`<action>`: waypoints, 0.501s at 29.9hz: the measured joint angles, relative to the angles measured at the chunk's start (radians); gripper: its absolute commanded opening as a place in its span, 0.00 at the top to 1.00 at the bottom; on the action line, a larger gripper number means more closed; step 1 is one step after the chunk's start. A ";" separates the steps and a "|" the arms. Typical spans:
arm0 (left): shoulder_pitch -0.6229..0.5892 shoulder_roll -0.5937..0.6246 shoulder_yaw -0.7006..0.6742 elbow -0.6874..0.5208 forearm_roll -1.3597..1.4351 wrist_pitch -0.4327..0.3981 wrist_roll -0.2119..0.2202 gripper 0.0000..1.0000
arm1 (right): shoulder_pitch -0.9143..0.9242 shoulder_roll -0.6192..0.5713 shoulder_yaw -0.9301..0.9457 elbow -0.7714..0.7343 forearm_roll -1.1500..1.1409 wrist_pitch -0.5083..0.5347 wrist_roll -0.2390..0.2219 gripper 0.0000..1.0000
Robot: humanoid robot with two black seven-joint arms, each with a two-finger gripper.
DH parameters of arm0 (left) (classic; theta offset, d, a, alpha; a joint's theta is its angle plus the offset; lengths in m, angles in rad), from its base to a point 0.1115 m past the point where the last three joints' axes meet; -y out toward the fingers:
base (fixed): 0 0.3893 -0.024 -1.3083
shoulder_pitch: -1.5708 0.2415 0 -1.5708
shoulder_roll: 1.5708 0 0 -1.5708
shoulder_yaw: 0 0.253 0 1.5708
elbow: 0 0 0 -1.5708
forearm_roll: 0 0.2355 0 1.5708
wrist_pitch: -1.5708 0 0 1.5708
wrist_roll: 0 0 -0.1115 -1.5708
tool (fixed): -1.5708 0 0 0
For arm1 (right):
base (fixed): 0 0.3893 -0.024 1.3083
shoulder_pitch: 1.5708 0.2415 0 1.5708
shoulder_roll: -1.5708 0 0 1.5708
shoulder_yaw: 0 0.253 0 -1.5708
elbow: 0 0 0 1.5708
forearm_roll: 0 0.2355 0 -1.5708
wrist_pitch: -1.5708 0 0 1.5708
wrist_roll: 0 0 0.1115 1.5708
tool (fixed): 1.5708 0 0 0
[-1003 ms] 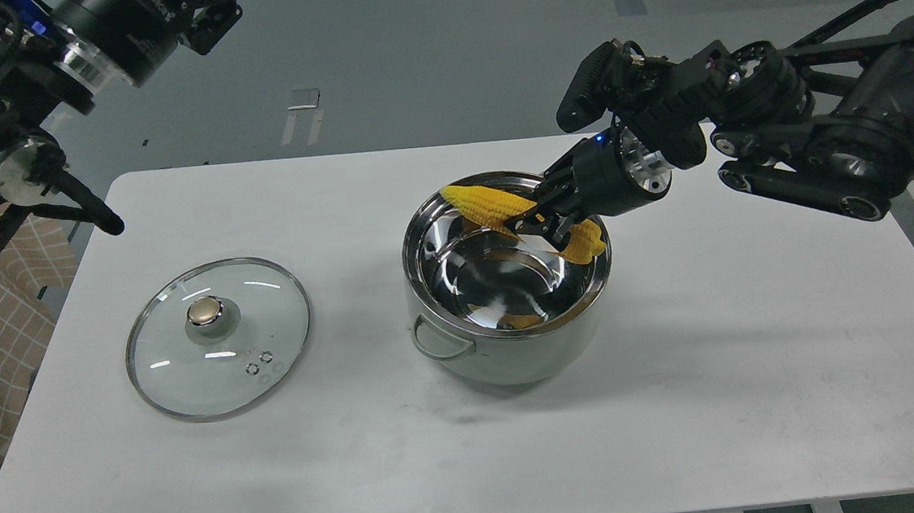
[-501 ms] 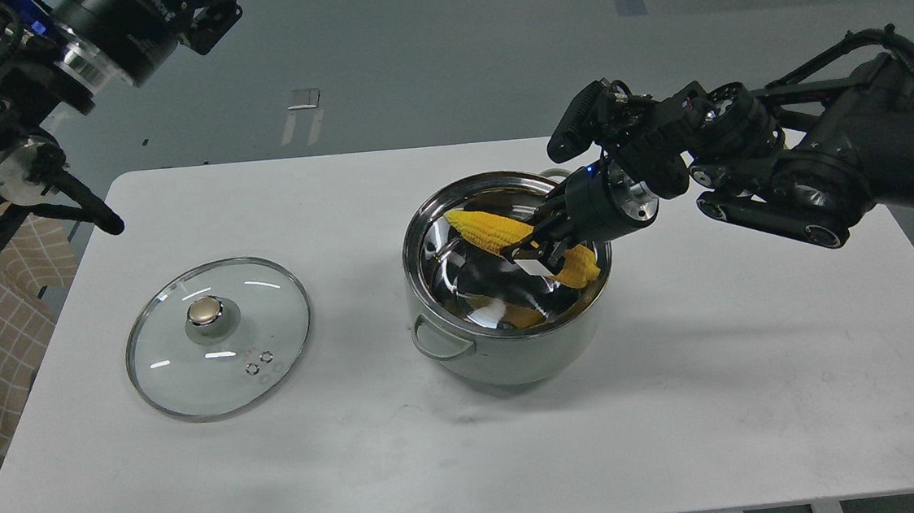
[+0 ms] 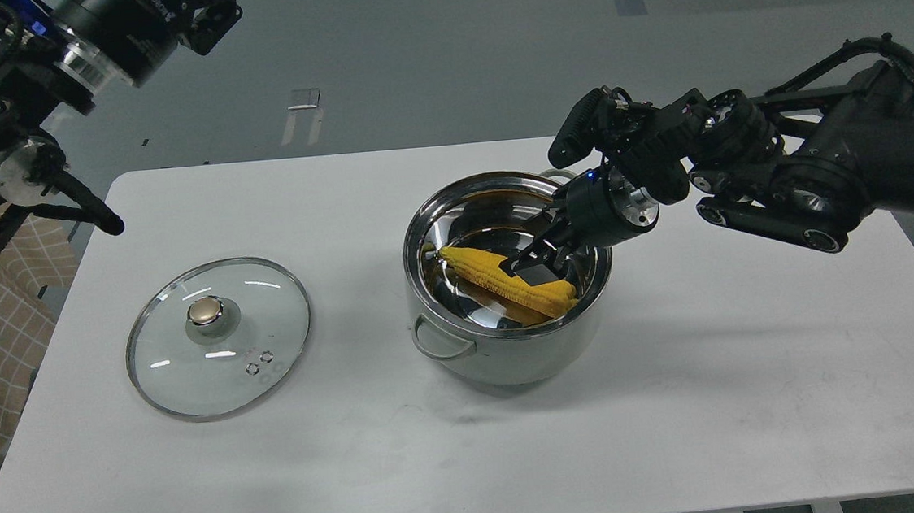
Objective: Open pot and put corn in
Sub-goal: 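Raise the right gripper up and away from the pot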
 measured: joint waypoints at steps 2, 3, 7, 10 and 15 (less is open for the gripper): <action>0.000 0.000 -0.001 0.000 0.000 0.001 0.000 0.10 | 0.032 -0.010 0.008 0.000 0.044 0.000 0.000 0.15; 0.000 0.000 -0.001 0.000 0.000 0.001 0.000 0.09 | 0.057 -0.021 0.013 -0.004 0.080 -0.001 0.000 0.14; 0.000 0.001 -0.001 0.001 0.000 0.004 0.000 0.03 | 0.152 -0.076 0.057 -0.069 0.265 -0.002 0.000 0.05; 0.000 -0.007 -0.001 0.004 0.001 0.009 0.000 0.02 | 0.163 -0.108 0.095 -0.130 0.353 -0.002 0.000 0.01; 0.004 -0.046 0.000 0.022 0.002 0.018 0.000 0.02 | 0.088 -0.171 0.210 -0.230 0.512 -0.007 0.000 0.00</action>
